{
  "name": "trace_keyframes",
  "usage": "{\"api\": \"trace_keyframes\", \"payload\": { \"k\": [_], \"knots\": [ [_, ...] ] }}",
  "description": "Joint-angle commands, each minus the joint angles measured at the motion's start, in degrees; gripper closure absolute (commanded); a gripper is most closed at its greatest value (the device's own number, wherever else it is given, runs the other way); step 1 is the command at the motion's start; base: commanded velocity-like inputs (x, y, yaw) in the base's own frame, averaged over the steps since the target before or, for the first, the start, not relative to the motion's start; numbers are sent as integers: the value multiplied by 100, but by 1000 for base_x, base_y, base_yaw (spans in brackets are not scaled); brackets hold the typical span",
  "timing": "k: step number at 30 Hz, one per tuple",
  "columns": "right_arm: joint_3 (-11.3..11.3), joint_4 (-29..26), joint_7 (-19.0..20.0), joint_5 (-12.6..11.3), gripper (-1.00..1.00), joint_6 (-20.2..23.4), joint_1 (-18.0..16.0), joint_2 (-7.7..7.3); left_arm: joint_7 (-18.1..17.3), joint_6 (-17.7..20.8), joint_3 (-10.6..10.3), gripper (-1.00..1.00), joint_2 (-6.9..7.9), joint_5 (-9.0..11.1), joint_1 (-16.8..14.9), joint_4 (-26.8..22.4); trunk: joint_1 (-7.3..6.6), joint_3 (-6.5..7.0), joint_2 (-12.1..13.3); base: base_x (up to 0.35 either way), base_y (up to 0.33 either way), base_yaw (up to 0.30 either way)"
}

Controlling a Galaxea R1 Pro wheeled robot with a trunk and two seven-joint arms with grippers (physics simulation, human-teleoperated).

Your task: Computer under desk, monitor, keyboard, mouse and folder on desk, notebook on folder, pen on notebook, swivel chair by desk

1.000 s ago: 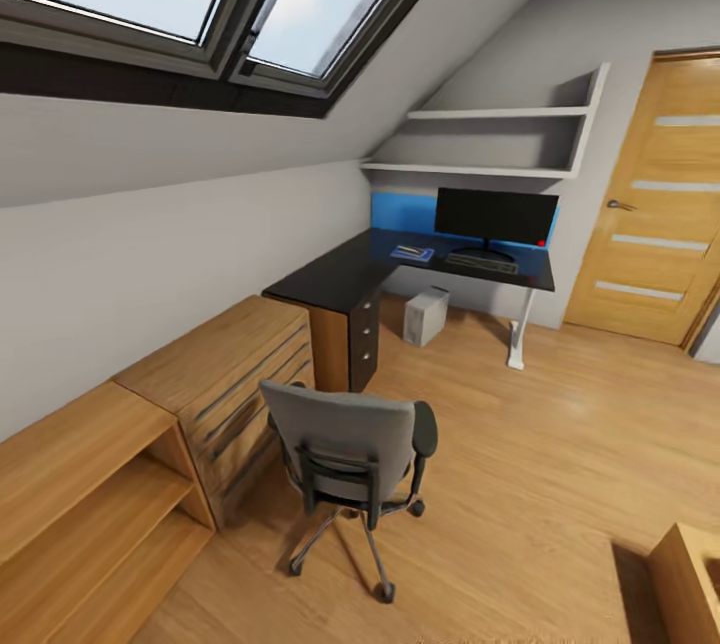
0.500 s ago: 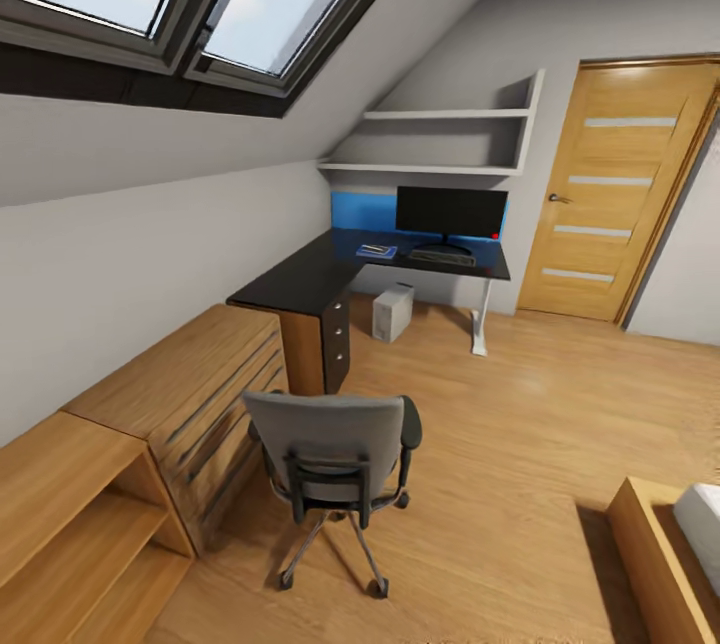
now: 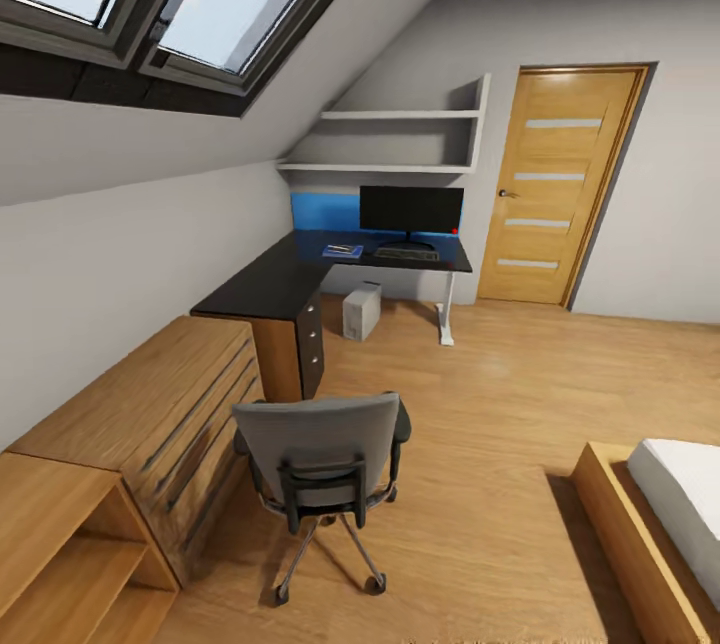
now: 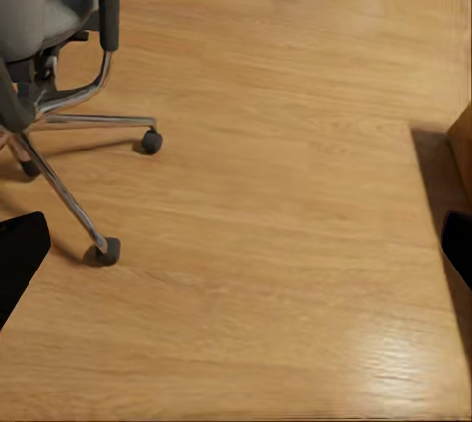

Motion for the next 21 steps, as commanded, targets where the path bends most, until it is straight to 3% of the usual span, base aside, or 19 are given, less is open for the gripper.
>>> {"api": "trace_keyframes", "payload": {
  "k": [1, 12, 21],
  "knots": [
    [-45, 12, -28, 62, -100, -19, -8, 1, 57, -7, -48, -100, 0, 0, -3, -4, 4, -13, -13, 0, 254, -300],
    [-39, 12, -28, 68, -100, -19, -10, 5, 55, -7, -48, -100, -1, -4, -3, -4, 4, -13, -13, 0, 129, -291],
    [-36, 12, -28, 70, -100, -19, -11, 9, 55, -7, -53, -100, -3, -5, -3, -5, 4, -13, -13, 0, 58, -116]
  ]
}}
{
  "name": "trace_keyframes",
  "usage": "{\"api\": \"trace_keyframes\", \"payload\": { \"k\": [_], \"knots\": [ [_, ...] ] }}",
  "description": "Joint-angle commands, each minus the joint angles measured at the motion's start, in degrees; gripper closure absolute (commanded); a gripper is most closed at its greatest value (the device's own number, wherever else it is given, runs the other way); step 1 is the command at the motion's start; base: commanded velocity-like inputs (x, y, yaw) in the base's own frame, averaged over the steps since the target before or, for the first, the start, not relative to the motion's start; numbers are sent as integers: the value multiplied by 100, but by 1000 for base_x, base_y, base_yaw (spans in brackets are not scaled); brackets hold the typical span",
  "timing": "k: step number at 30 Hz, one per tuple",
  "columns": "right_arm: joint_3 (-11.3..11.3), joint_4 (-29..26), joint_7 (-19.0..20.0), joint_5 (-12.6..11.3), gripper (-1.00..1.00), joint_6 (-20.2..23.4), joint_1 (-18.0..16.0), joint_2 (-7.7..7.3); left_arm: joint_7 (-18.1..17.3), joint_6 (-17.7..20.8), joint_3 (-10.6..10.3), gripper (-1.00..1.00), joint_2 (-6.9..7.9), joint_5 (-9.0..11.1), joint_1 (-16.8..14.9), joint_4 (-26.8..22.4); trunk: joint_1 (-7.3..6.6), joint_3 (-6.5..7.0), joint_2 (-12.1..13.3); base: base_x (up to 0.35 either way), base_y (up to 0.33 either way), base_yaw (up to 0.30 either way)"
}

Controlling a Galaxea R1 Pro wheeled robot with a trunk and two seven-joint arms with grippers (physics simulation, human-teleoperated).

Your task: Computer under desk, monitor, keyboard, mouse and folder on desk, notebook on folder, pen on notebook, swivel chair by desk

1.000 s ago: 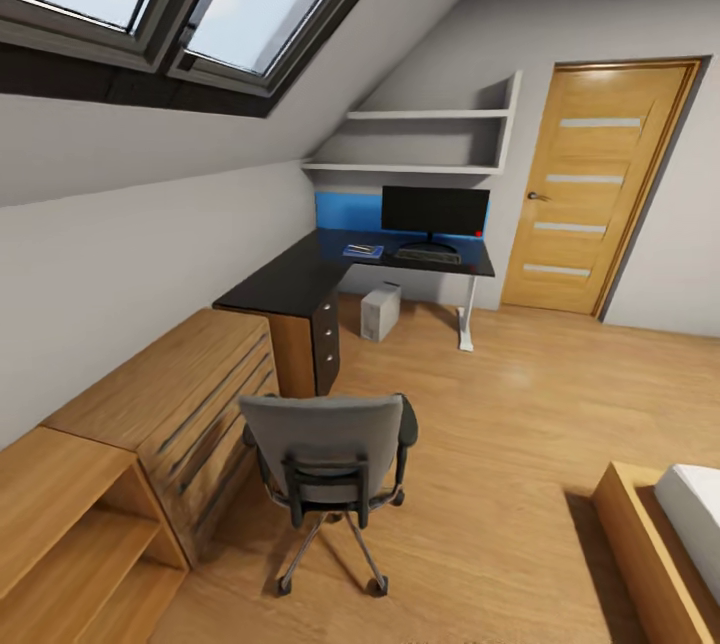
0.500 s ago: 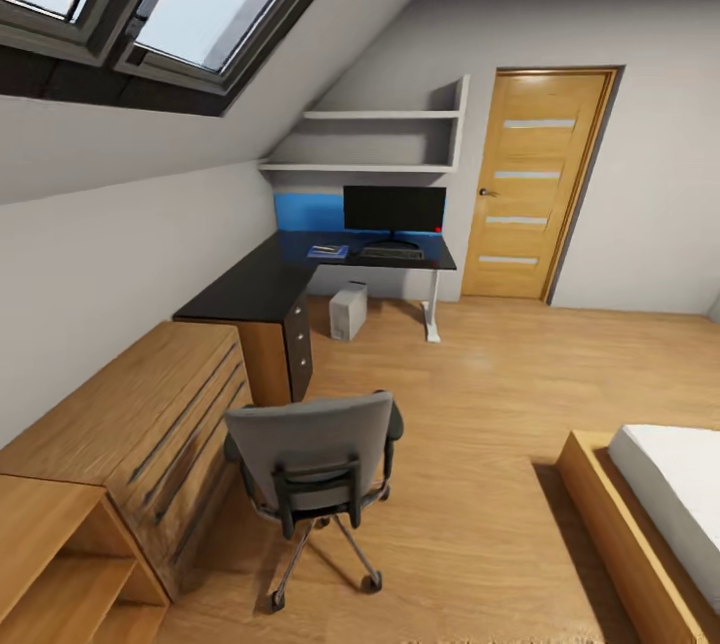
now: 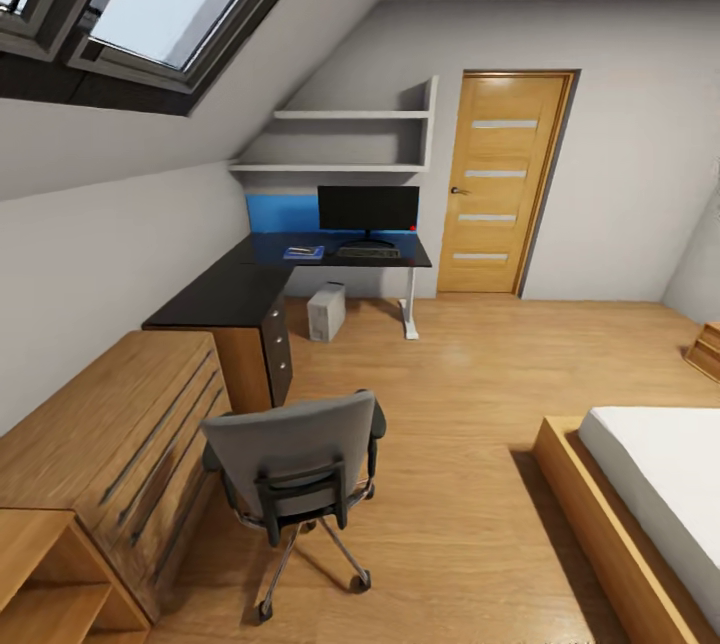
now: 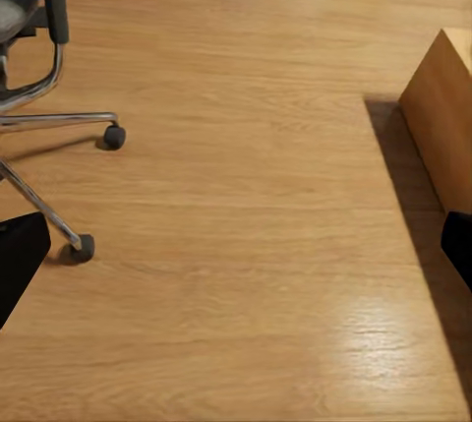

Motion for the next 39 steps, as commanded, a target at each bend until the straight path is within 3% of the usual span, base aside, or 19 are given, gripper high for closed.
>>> {"api": "trace_keyframes", "payload": {
  "k": [1, 21, 39],
  "knots": [
    [-45, 12, -27, 62, -100, -21, -7, 1, 56, -7, -48, -100, -2, -3, -4, -2, 4, -13, -13, 0, 187, -35],
    [-38, 12, -27, 62, -100, -22, -5, 1, 60, -7, -50, -100, -4, 2, -4, -2, 4, -13, -13, 0, 269, -5],
    [-36, 12, -24, 70, -100, -25, -4, -8, 80, -14, -43, -100, 1, 6, -4, -2, 4, 13, -13, -16, 62, -167]
  ]
}}
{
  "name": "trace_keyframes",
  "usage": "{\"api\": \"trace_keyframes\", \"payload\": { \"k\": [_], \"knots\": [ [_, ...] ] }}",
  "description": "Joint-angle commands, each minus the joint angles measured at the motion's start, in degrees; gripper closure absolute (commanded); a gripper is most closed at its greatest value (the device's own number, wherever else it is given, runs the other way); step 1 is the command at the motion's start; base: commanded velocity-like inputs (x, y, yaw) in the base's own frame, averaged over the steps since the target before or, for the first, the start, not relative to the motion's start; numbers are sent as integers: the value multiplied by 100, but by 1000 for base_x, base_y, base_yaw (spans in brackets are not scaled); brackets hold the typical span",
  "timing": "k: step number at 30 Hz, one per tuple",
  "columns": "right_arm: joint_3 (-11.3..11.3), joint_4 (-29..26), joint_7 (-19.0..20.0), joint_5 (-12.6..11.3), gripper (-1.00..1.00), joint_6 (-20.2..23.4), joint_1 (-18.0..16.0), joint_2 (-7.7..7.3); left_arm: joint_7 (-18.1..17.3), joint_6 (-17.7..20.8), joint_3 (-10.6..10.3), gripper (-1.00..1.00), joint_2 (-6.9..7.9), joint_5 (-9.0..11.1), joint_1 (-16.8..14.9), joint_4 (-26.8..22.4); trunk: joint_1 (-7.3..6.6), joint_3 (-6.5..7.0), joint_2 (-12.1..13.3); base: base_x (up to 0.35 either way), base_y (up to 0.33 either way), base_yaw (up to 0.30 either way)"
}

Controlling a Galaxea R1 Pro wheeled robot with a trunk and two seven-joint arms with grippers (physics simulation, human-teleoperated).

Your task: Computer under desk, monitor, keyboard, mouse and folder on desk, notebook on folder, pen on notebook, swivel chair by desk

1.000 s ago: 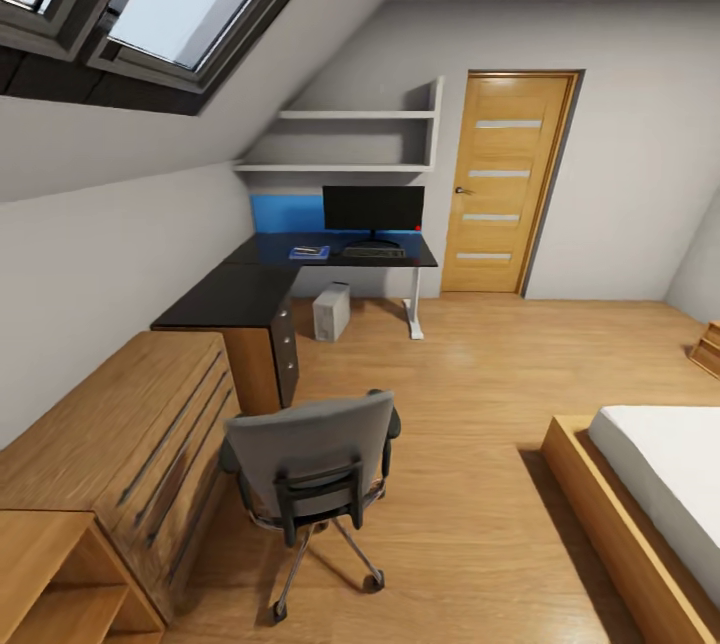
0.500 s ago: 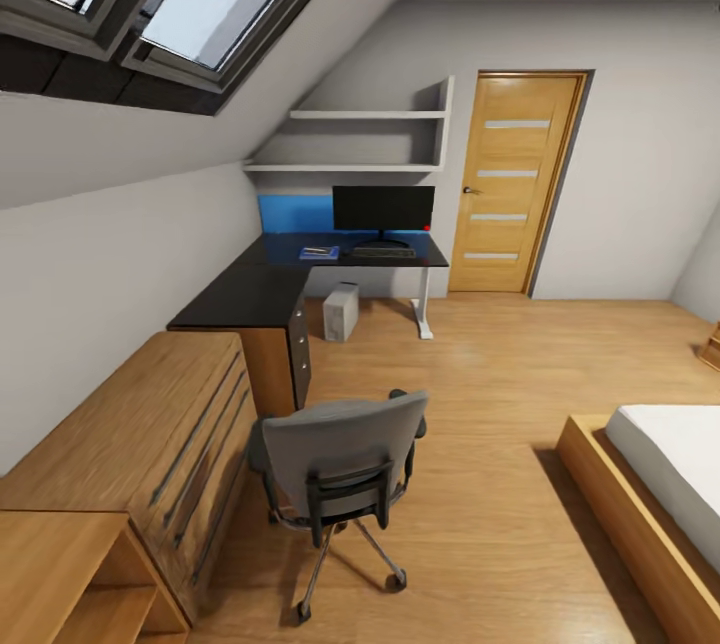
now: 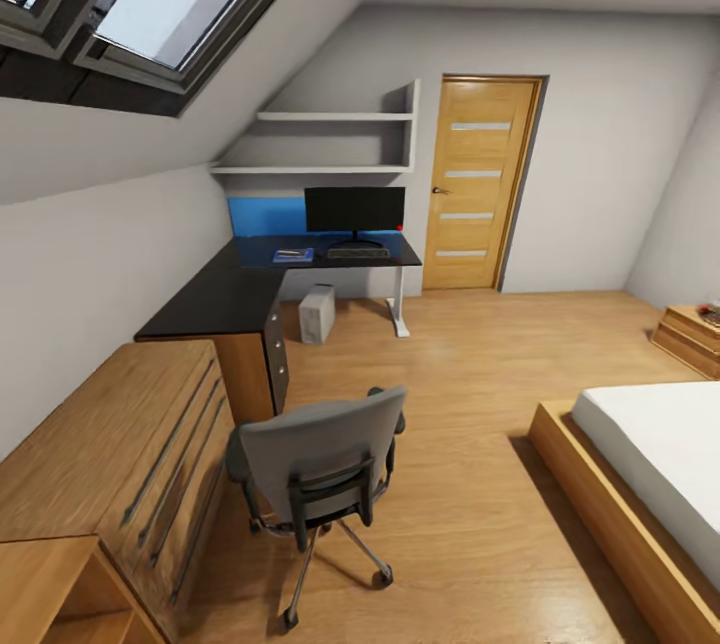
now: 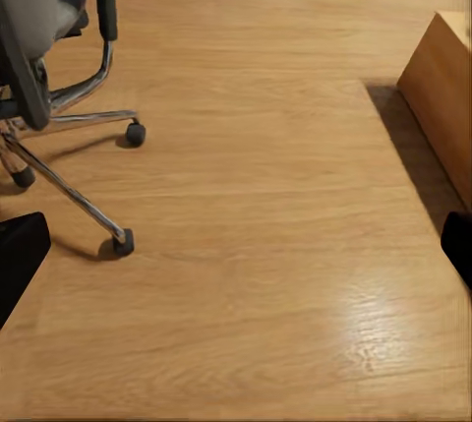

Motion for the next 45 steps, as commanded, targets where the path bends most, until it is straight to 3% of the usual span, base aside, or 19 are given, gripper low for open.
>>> {"api": "trace_keyframes", "payload": {
  "k": [1, 24, 45],
  "knots": [
    [-45, 12, -26, 62, -100, -19, -8, 1, 56, -7, -48, -100, 0, -2, -3, -3, 3, -12, -13, -105, 188, -125],
    [-45, 12, -22, 64, -100, -18, -13, 1, 44, -9, -55, -100, 1, -10, -3, -3, 3, -8, -13, -26, 143, -20],
    [-45, 12, -22, 62, -100, -16, -11, -32, 95, -4, -35, -100, -9, 17, -3, -30, 47, -44, -93, 3, 15, 0]
  ]
}}
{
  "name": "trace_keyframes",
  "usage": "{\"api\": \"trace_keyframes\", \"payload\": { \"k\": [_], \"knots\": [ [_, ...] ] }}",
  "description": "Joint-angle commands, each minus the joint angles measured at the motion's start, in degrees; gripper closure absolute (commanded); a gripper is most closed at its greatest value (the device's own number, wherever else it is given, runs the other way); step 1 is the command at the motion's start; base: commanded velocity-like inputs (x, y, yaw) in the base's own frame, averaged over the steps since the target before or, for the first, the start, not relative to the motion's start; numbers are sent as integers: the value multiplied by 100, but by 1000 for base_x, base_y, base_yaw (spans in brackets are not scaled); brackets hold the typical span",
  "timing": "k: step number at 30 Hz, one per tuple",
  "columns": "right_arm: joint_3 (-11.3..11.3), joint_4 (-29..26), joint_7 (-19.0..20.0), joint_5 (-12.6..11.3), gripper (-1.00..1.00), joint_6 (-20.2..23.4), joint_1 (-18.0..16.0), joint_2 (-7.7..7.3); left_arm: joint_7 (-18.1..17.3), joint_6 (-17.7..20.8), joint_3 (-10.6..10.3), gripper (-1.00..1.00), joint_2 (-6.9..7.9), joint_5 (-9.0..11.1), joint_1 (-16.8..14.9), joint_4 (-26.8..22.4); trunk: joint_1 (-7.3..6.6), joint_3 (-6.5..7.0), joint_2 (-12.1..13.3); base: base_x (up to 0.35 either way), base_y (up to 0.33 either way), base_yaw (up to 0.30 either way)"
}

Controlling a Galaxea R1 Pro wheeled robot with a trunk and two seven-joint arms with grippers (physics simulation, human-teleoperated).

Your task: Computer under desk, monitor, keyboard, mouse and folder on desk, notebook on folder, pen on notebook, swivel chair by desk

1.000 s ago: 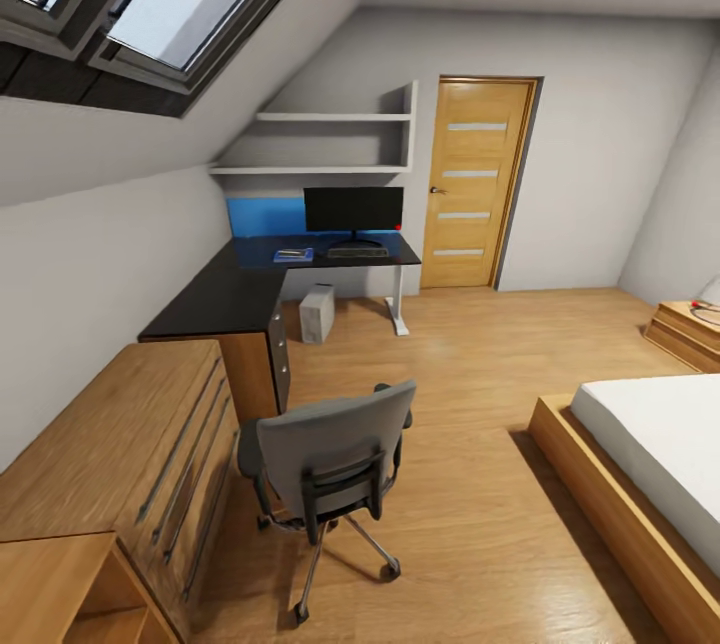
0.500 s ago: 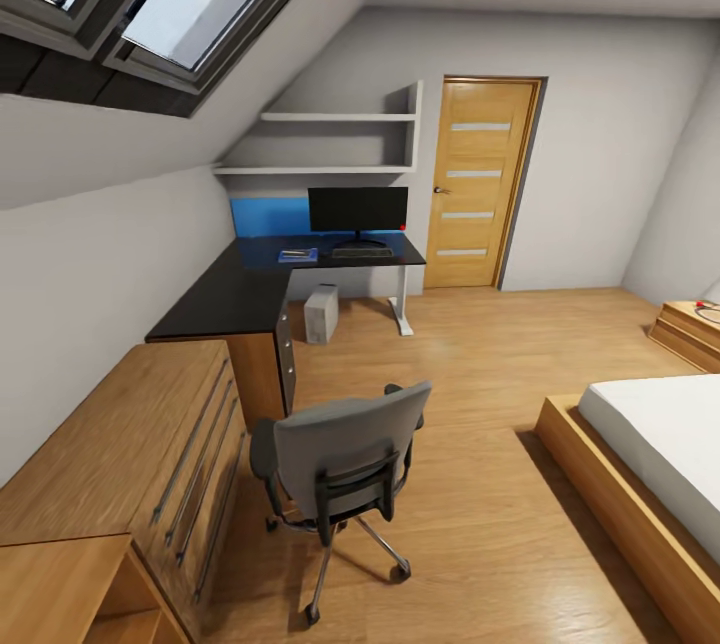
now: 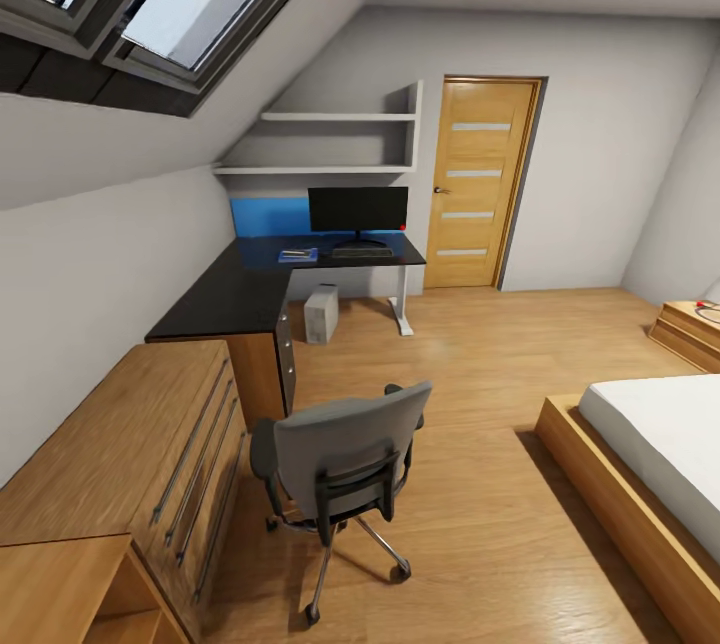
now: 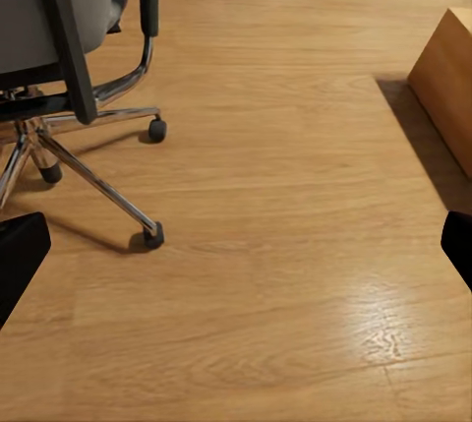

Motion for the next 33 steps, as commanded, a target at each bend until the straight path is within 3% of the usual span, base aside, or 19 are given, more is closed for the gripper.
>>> {"api": "trace_keyframes", "payload": {
  "k": [1, 6, 16, 24, 33],
  "knots": [
    [-45, 12, -27, 61, -100, -20, -8, 0, 57, -6, -45, -100, -6, 0, -4, -2, 26, -31, -55, 0, 0, 0],
    [-47, 12, -27, 61, -100, -20, -6, -2, 68, 85, -34, -100, -64, 7, -4, -5, 136, -121, -255, 0, 0, 0],
    [-54, 12, -27, 61, -100, -20, -7, -17, 75, 671, -4, -100, -139, 89, -4, -7, 355, -301, -656, 0, 0, 0],
    [-54, 12, -27, 61, -100, -20, -7, -6, 70, 768, 0, -100, -138, 629, -4, -16, 531, -444, -977, 0, 0, 0],
    [-50, 12, -27, 61, -100, -20, -7, -3, 64, 784, -1, -100, -141, 818, -4, -129, 729, -606, -1338, 0, 0, 0]
  ]
}}
